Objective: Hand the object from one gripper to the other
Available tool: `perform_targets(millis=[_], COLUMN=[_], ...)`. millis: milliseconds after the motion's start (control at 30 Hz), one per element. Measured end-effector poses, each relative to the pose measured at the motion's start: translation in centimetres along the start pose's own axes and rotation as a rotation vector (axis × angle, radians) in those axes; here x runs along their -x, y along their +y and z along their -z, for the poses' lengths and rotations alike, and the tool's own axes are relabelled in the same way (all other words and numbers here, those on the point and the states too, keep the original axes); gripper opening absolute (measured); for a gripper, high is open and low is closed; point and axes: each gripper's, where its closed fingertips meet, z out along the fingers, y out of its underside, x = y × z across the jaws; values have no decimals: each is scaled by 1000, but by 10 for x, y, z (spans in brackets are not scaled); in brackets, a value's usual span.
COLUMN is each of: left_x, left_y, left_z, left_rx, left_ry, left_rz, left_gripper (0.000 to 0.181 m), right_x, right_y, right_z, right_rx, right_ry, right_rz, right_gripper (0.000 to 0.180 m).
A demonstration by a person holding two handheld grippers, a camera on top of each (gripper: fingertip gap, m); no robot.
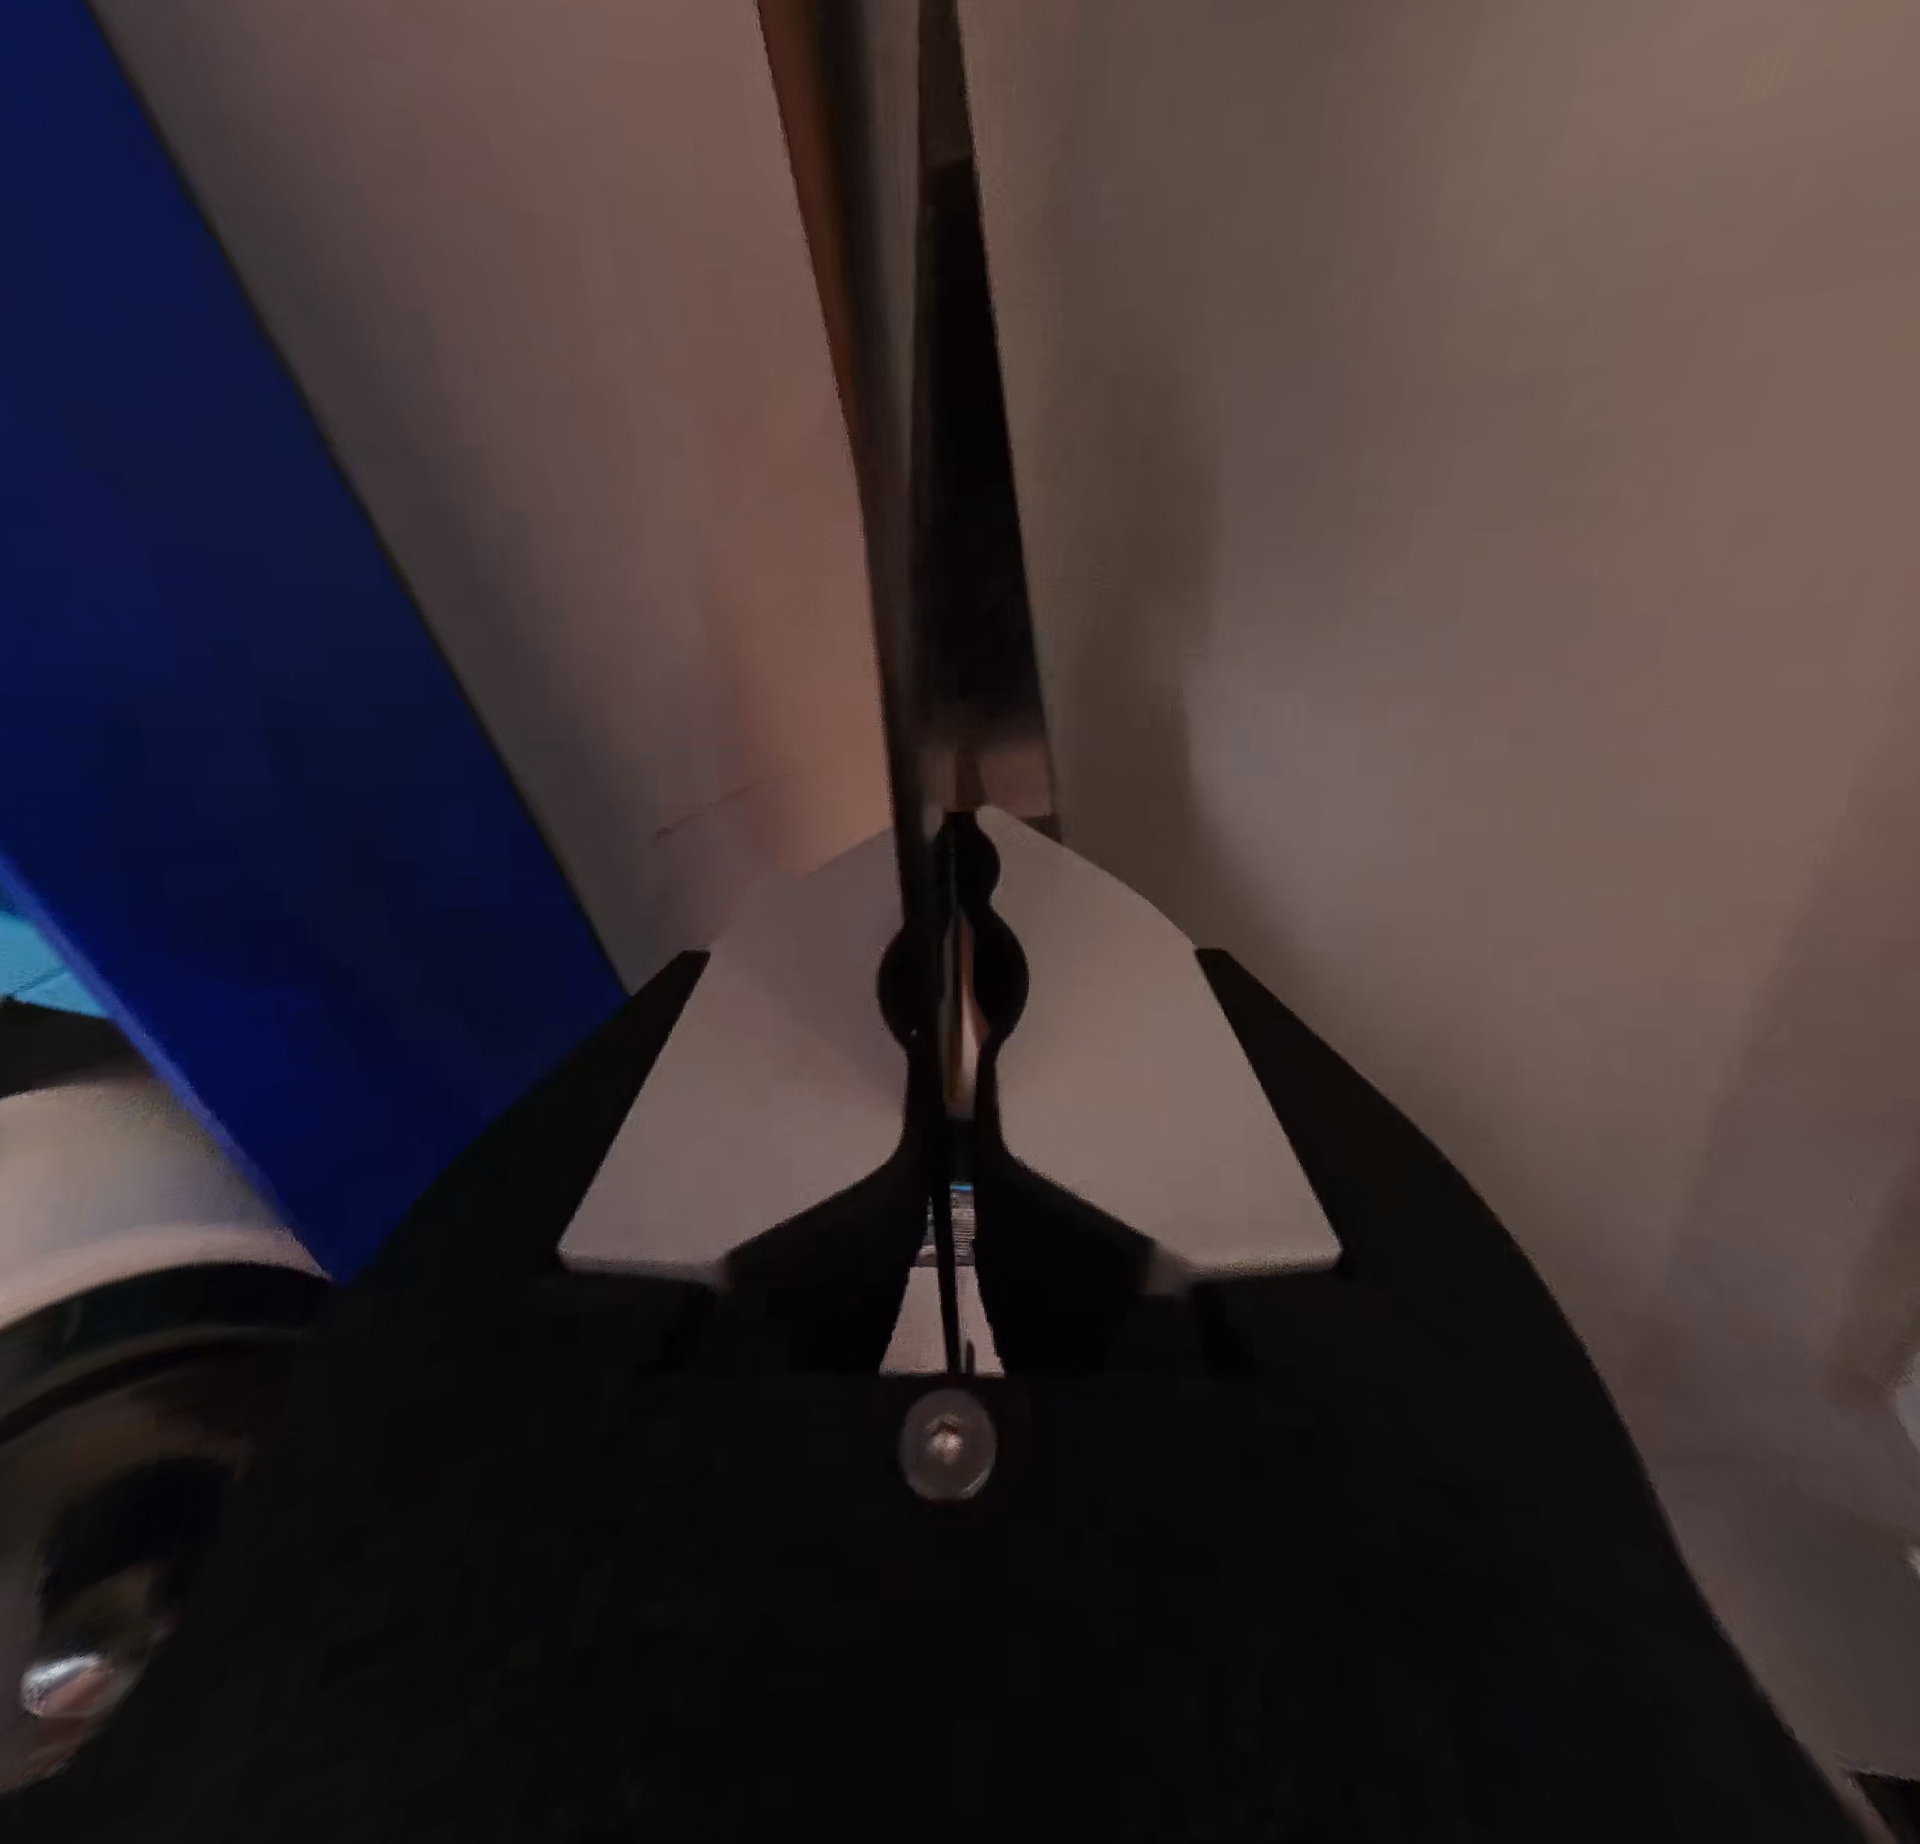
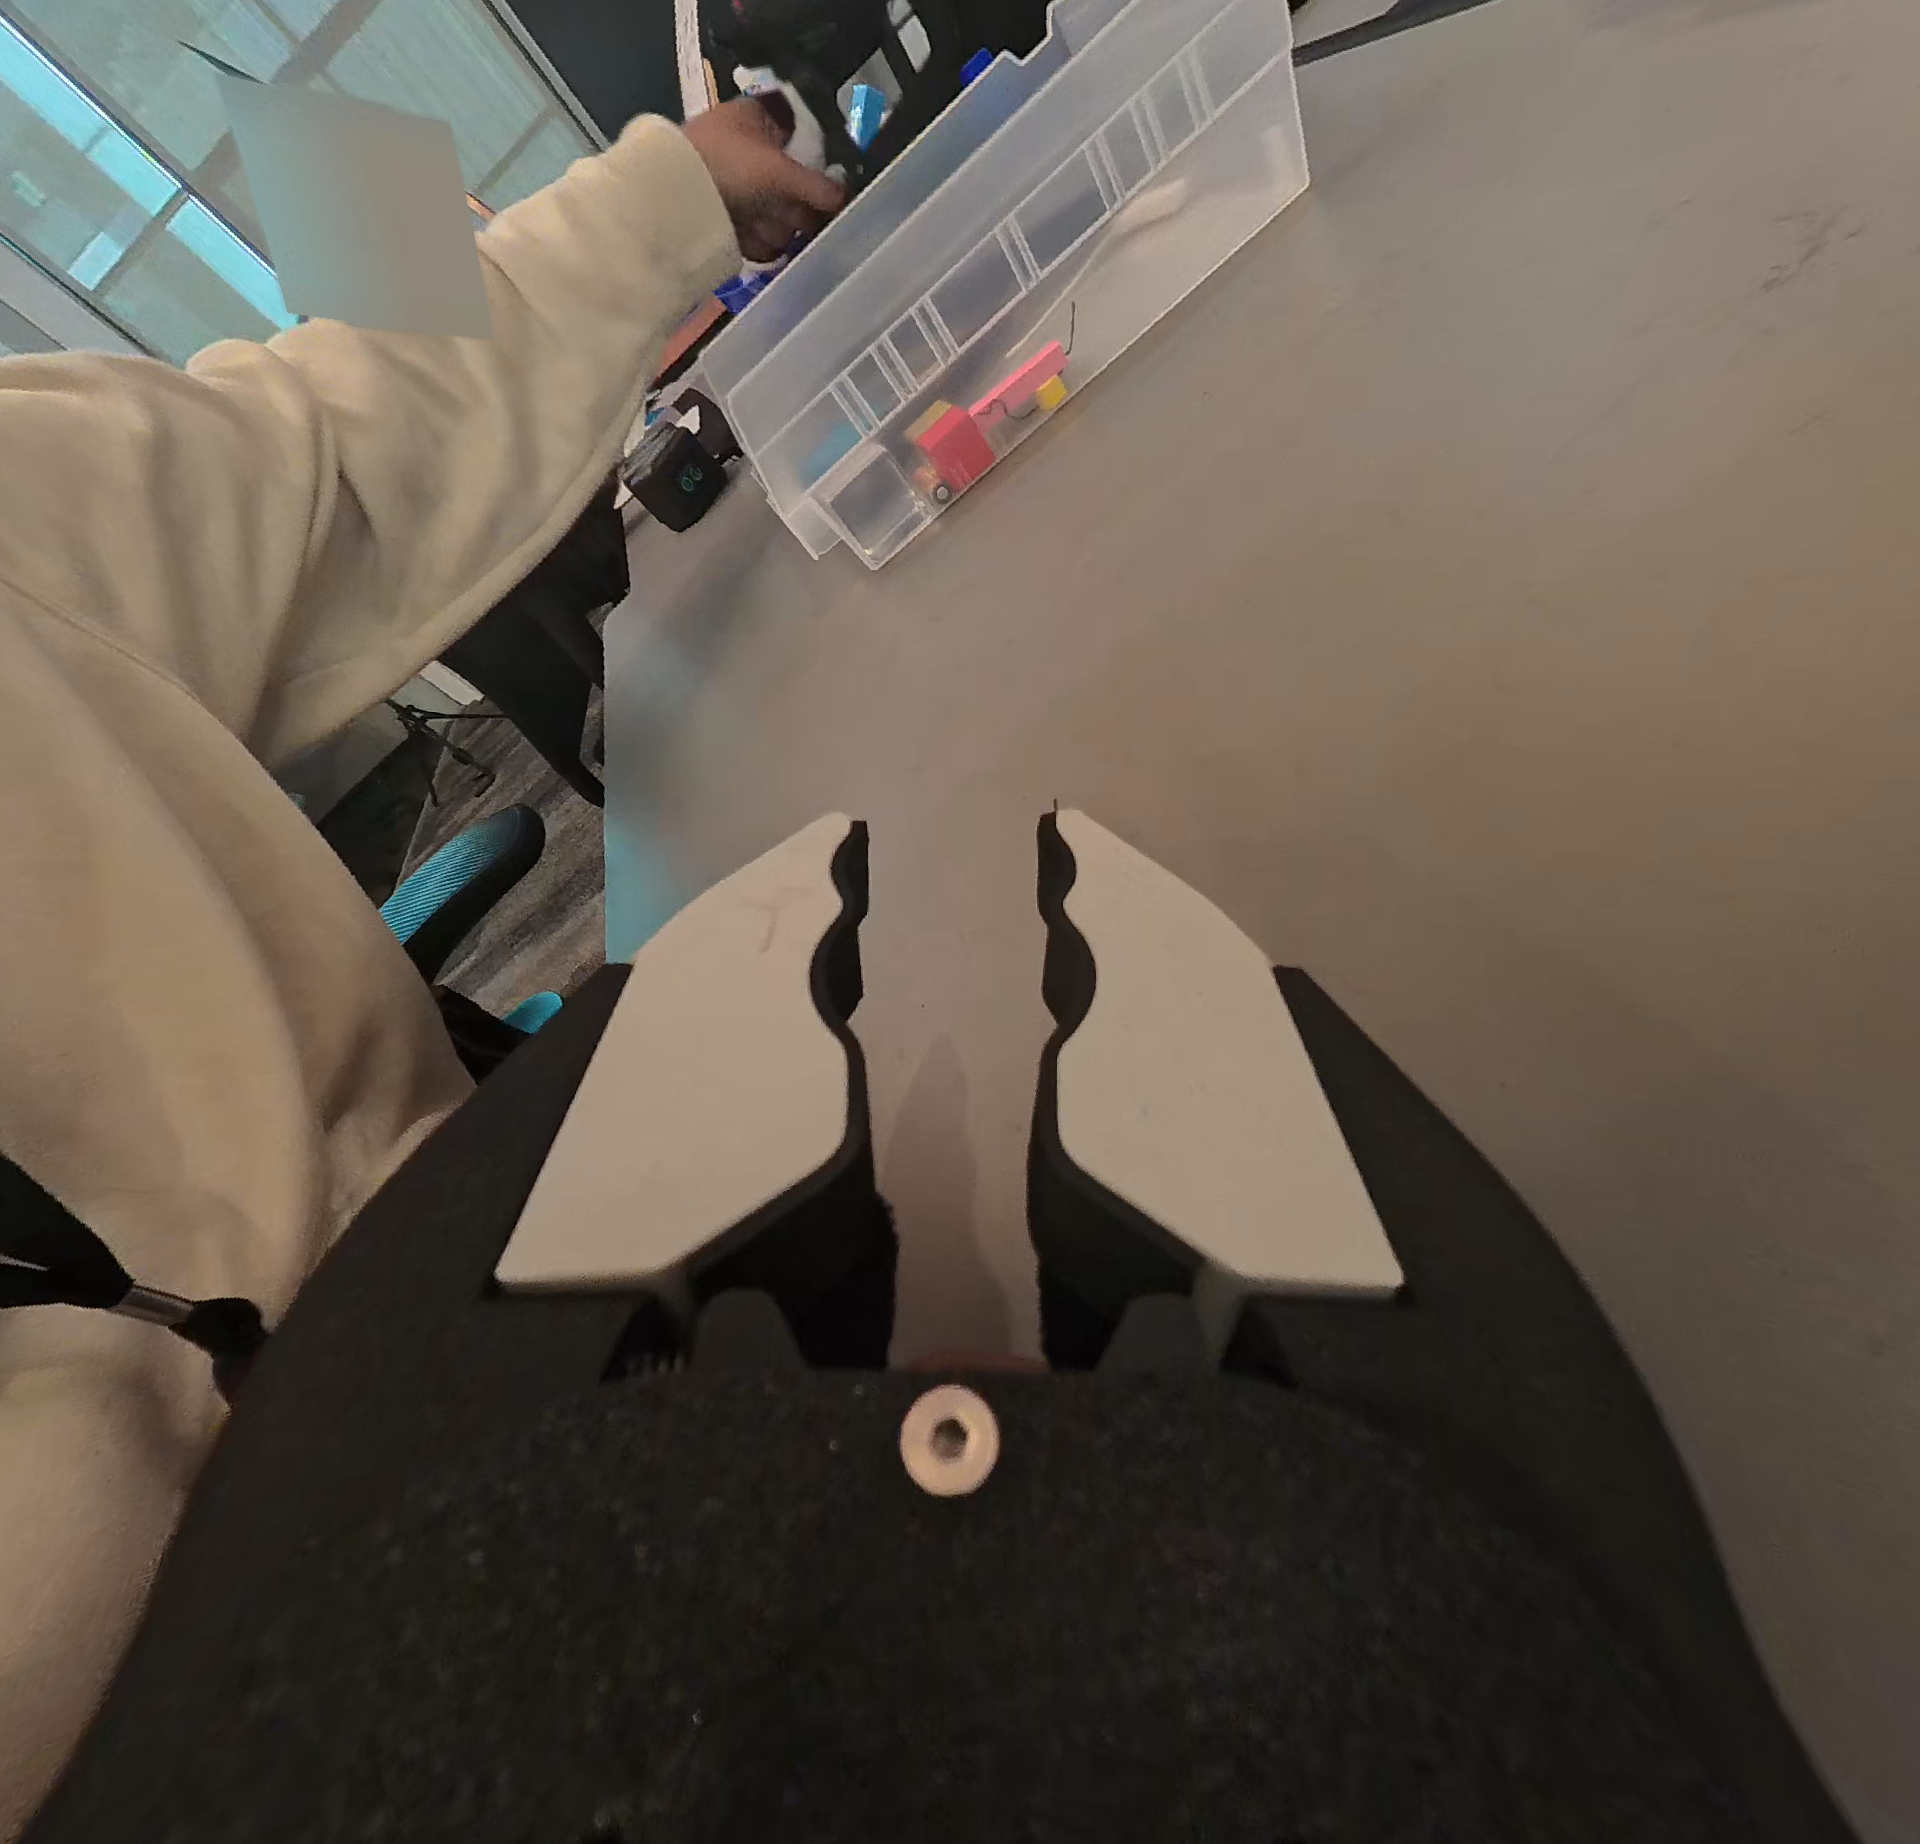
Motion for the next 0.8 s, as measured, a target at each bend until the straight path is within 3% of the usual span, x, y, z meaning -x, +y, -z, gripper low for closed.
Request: perform_targets(millis=[100, 233, 367, 467, 600, 700, 800], left_x=[-22, -98, -212, -309, -416, -477, -512], left_y=[-15, -46, -42, -28, -14, -6, -6], left_z=[38, 146, 262, 319, 347, 355, 360], left_rx=[-209, -680, -1012, -1135, -1207, -1208, -1227], left_ry=[164, 594, 920, 1129, 1332, 1481, 1572], left_rz=[49, 64, -110, -232, -272, -244, -146], left_gripper=[1, 1, 1, 1, 1, 1, 1], right_x=[0, 3, 8, 12, 34, 56, 78], right_y=[0, -5, -24, -61, -128, -146, -148], right_z=[0, -3, -16, -30, -47, -63, -69], right_rx=[1, 8, 11, -15, -80, -97, -229], right_ry=[-2, 2, -33, -75, -197, -306, -459], right_rz=[2, 55, 124, 175, 205, 216, 79], right_gripper=[30, 30, 29, 29, 33, 35, 34])
